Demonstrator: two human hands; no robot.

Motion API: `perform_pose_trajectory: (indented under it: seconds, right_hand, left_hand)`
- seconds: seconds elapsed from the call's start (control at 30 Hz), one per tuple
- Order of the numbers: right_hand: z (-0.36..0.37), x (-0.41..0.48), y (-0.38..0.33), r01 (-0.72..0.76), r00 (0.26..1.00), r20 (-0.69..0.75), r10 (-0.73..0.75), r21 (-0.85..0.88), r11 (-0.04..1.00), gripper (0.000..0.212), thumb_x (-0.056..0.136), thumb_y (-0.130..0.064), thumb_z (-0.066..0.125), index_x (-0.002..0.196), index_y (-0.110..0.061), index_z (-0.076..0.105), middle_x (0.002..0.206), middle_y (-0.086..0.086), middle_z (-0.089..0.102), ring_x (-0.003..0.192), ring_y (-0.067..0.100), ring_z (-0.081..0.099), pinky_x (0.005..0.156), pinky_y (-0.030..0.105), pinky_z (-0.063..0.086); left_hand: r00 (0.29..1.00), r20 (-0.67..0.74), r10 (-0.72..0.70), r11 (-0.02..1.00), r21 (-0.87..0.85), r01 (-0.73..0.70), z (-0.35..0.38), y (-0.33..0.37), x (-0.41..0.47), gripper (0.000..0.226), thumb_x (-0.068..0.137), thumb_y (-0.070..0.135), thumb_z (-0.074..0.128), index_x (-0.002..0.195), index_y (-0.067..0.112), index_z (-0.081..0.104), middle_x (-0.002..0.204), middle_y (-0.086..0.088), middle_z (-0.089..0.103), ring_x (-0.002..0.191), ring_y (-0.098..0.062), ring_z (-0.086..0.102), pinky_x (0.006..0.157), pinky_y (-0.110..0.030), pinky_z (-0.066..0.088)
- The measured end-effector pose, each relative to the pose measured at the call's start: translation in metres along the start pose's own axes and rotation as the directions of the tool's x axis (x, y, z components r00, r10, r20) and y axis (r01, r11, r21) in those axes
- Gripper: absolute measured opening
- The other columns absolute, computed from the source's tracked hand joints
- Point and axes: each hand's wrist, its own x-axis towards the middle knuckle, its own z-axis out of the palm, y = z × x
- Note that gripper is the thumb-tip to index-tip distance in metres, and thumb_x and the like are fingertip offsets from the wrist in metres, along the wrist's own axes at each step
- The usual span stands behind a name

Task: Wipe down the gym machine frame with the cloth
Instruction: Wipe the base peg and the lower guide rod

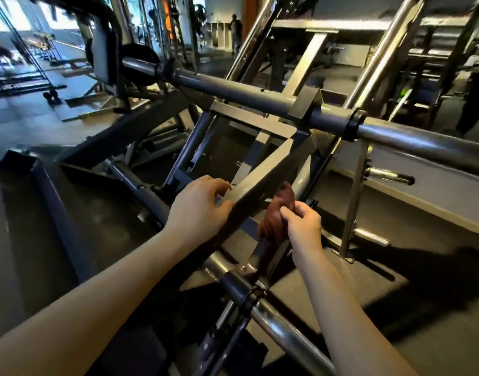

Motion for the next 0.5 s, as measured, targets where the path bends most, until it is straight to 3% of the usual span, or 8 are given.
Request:
perform_pose_trajectory:
  seconds: [0.07, 0.17, 0.27, 0.37, 0.43, 0.5]
  right_hand:
    - [0.004, 0.017, -0.003, 0.013, 0.999, -0.042, -0.012, 0.018, 1.0, 0.014, 0.099, -0.019, 0.063, 0.109, -0.026, 0.069, 0.106, 0.002, 0.071, 0.102, 0.022, 0.068, 0.098, 0.047, 0.056]
    - [0.007, 0.04, -0.008, 0.02, 0.998, -0.065, -0.015, 0.083, 0.996, 0.039, 0.095, -0.02, 0.068, 0.132, -0.03, 0.059, 0.121, 0.0, 0.065, 0.115, 0.024, 0.063, 0.1, 0.053, 0.054]
    - [0.017, 0.048, -0.011, 0.081, 0.997, -0.025, -0.079, 0.067, 0.994, 0.04, 0.1, -0.02, 0.064, 0.138, -0.028, 0.057, 0.119, -0.014, 0.057, 0.121, 0.016, 0.054, 0.107, 0.048, 0.05]
    - [0.03, 0.045, -0.003, 0.099, 0.994, -0.044, -0.097, 0.04, 0.994, 0.037, 0.101, -0.025, 0.062, 0.138, -0.027, 0.06, 0.134, -0.006, 0.057, 0.127, 0.018, 0.054, 0.107, 0.05, 0.05]
    - [0.037, 0.035, 0.009, 0.106, 0.993, -0.047, -0.104, 0.041, 0.994, 0.029, 0.099, -0.028, 0.066, 0.127, -0.033, 0.064, 0.128, -0.006, 0.062, 0.122, 0.017, 0.06, 0.104, 0.05, 0.053]
    - [0.042, 0.014, 0.025, 0.179, 0.984, -0.001, -0.18, -0.028, 0.983, 0.023, 0.096, -0.024, 0.069, 0.117, -0.032, 0.066, 0.117, -0.012, 0.063, 0.114, 0.006, 0.062, 0.104, 0.04, 0.053]
  left_hand:
    - [0.998, 0.063, -0.027, 0.998, 0.05, 0.024, -0.001, -0.001, 0.024, 0.054, 0.091, 0.044, 0.072, 0.139, 0.025, 0.058, 0.122, 0.009, 0.059, 0.114, -0.007, 0.053, 0.09, -0.025, 0.043]
    - [0.979, 0.188, -0.081, 0.995, 0.077, 0.068, 0.001, 0.0, 0.049, 0.07, 0.085, 0.05, 0.076, 0.145, 0.023, 0.052, 0.131, 0.006, 0.06, 0.112, -0.006, 0.053, 0.096, -0.03, 0.045]
    - [0.943, 0.318, -0.1, 0.995, 0.043, 0.091, 0.006, -0.004, 0.062, 0.064, 0.084, 0.044, 0.079, 0.141, 0.026, 0.056, 0.131, 0.008, 0.065, 0.108, -0.002, 0.058, 0.098, -0.029, 0.046]
    - [0.919, 0.385, -0.087, 0.995, -0.008, 0.097, 0.011, -0.014, 0.068, 0.05, 0.087, 0.039, 0.077, 0.134, 0.03, 0.064, 0.121, 0.01, 0.072, 0.106, 0.0, 0.065, 0.101, -0.031, 0.052]
    - [0.914, 0.398, -0.078, 0.992, -0.064, 0.112, 0.011, -0.018, 0.07, 0.047, 0.088, 0.035, 0.077, 0.133, 0.028, 0.066, 0.116, 0.01, 0.074, 0.104, 0.0, 0.068, 0.096, -0.025, 0.052]
    - [0.919, 0.387, -0.075, 0.99, -0.082, 0.116, 0.012, -0.018, 0.07, 0.047, 0.088, 0.034, 0.077, 0.133, 0.026, 0.065, 0.117, 0.01, 0.073, 0.104, -0.001, 0.067, 0.096, -0.025, 0.052]
